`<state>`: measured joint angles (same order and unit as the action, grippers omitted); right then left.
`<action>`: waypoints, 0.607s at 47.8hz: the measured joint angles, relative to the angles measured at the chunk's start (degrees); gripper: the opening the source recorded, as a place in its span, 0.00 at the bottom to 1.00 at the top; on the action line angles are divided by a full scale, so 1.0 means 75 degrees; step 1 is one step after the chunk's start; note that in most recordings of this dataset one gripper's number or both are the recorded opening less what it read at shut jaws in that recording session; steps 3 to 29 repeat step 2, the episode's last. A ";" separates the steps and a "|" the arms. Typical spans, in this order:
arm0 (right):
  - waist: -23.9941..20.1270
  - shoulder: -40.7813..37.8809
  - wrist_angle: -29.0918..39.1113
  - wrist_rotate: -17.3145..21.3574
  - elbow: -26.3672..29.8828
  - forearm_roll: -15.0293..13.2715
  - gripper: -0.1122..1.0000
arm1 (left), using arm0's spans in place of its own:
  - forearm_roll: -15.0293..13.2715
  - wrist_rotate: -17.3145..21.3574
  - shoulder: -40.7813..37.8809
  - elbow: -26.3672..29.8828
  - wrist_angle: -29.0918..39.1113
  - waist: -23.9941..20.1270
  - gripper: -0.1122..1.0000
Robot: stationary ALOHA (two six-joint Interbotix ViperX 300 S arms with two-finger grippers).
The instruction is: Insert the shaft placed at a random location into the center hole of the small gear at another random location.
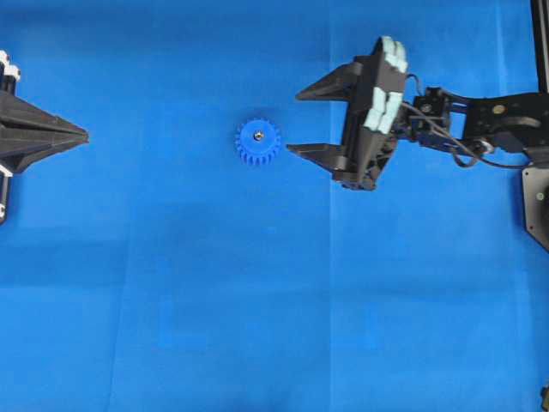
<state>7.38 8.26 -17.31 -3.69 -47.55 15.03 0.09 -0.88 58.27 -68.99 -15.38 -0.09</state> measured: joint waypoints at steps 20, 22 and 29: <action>0.0000 0.0070 0.0000 0.0000 -0.0070 0.0000 0.83 | 0.0000 0.0000 0.0000 0.0000 0.0000 0.0000 0.10; 0.0000 0.0070 0.0000 0.0000 -0.0070 0.0000 0.83 | 0.0000 0.0000 0.0000 0.0000 0.0000 0.0000 0.10; 0.0000 0.0070 0.0000 0.0000 -0.0070 0.0000 0.83 | 0.0000 0.0000 0.0000 0.0000 0.0000 0.0000 0.10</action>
